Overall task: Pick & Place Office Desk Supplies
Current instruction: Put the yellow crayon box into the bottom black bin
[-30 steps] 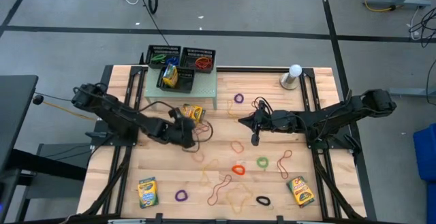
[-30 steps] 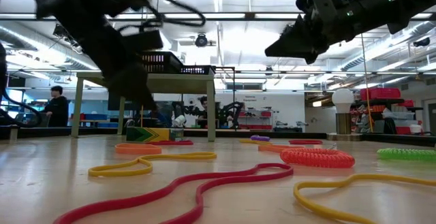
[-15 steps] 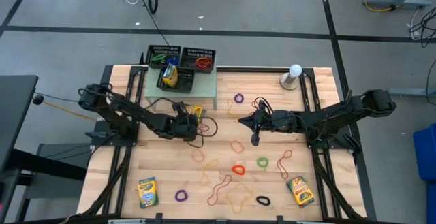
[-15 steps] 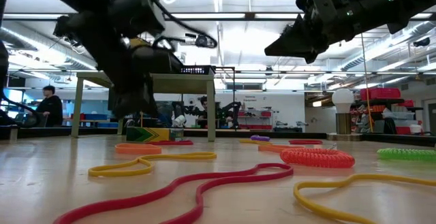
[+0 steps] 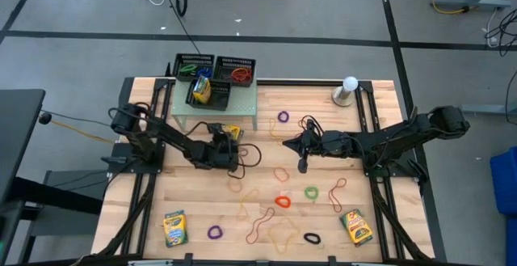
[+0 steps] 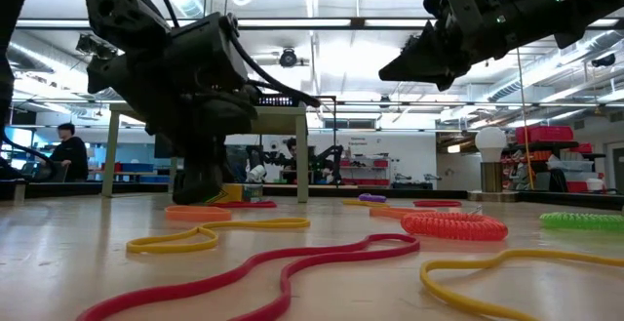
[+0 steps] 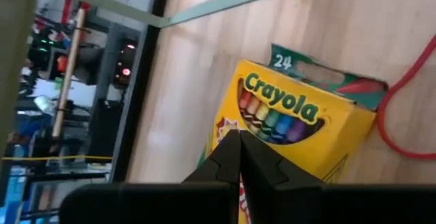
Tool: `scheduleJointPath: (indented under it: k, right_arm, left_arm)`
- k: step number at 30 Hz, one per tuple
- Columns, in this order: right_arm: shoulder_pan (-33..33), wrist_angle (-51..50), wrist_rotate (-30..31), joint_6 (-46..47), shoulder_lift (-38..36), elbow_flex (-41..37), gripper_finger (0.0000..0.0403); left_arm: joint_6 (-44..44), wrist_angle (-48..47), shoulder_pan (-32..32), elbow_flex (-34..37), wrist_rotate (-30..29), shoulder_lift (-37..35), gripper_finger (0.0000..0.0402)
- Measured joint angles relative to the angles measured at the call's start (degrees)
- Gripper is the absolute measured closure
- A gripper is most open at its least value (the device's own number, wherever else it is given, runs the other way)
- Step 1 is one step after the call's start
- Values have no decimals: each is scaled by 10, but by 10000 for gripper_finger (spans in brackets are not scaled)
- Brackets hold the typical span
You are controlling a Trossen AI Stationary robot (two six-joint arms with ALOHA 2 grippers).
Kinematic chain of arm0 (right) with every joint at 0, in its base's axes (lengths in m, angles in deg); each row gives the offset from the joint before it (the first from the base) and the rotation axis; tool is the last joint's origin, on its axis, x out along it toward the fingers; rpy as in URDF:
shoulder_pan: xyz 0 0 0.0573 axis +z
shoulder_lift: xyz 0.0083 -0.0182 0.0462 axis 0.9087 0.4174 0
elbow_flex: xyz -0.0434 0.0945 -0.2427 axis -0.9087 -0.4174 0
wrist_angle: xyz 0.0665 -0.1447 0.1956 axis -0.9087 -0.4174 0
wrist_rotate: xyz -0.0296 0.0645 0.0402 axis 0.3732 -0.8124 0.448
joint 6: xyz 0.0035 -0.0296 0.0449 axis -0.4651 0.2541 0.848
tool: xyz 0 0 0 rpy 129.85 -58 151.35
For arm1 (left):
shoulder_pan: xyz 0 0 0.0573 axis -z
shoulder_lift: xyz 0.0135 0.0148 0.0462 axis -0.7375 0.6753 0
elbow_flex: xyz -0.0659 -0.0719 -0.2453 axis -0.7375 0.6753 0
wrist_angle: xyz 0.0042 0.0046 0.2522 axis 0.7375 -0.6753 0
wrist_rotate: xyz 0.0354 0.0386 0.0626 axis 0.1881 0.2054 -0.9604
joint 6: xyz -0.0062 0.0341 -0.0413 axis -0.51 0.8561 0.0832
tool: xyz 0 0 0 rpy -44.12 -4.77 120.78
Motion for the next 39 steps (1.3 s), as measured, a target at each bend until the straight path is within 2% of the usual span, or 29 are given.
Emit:
scheduleJointPath:
  k: [3,11,21,25,31,35,39]
  right_arm:
    - [0,-1,0,0,0,0,387]
    - [0,-1,0,-1,0,0,387]
    - [2,-4,-6,-1,0,0,387]
    - [2,-4,-8,-1,0,0,387]
    - [2,-4,-9,3,0,0,387]
    - [2,-5,-11,3,0,0,387]
    - [2,-5,-11,2,0,0,387]
  left_arm:
    - [-2,-2,1,0,54,-6,394]
    - [-40,-10,5,-3,114,-19,394]
    - [-130,-134,38,-60,274,-64,394]
    - [-161,-165,57,-83,277,-64,381]
    - [-178,-201,49,-104,260,-64,334]
    - [-218,-295,35,-105,213,-64,316]
    - [-289,-385,20,-103,197,-64,320]
